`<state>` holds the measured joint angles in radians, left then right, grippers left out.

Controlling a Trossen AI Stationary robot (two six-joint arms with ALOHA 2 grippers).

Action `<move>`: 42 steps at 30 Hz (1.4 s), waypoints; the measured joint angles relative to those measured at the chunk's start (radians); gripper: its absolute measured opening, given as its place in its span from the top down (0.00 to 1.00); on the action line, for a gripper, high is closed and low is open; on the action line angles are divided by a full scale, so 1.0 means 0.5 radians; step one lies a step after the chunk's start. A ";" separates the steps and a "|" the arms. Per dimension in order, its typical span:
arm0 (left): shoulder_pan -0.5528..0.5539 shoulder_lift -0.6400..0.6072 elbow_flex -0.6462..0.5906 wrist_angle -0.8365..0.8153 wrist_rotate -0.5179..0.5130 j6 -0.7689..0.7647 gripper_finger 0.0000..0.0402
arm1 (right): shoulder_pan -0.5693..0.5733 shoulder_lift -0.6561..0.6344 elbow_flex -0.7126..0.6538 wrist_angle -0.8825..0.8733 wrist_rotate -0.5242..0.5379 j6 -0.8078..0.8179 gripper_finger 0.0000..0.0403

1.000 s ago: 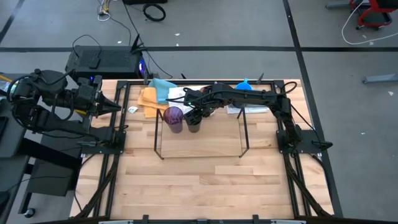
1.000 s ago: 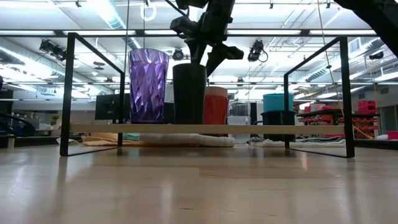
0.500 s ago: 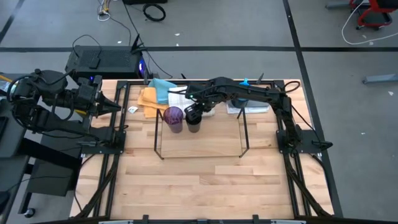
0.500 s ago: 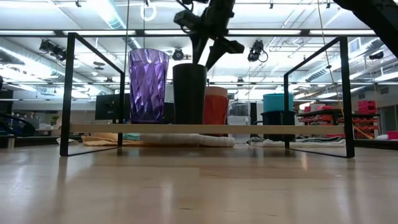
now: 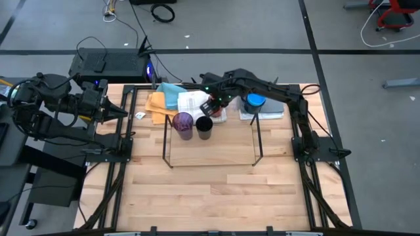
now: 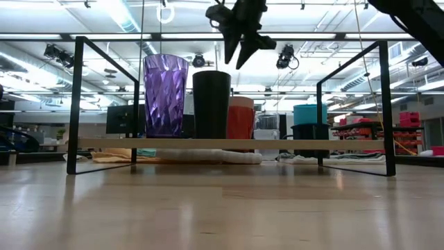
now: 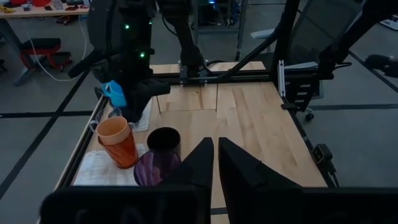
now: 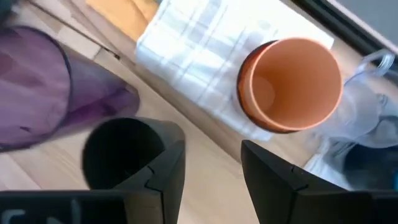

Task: Stack small to large cups/mugs on shelf
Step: Put the blue mug on the shelf

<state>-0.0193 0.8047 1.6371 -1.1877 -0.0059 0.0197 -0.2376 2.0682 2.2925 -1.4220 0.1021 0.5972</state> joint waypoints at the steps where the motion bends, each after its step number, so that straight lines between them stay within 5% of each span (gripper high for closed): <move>1: 0.000 0.000 0.000 0.000 0.000 -0.006 0.91 | -0.007 0.000 0.000 -0.025 -0.008 -0.065 0.60; 9: 0.000 0.000 0.000 0.000 0.000 -0.018 0.90 | -0.021 0.001 0.000 -0.295 -0.082 -0.683 0.60; 27: 0.000 0.000 0.000 0.045 -0.001 -0.013 0.90 | 0.052 -0.029 -0.003 -0.219 -0.157 -1.288 0.61; 42: 0.001 0.143 0.000 0.797 -0.002 0.028 0.92 | 0.044 -0.524 -0.001 -0.153 -0.292 -1.567 0.62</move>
<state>-0.0189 0.8763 1.6371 -0.7891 -0.0068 0.0335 -0.2157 1.8061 2.2921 -1.4983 -0.0437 -0.1861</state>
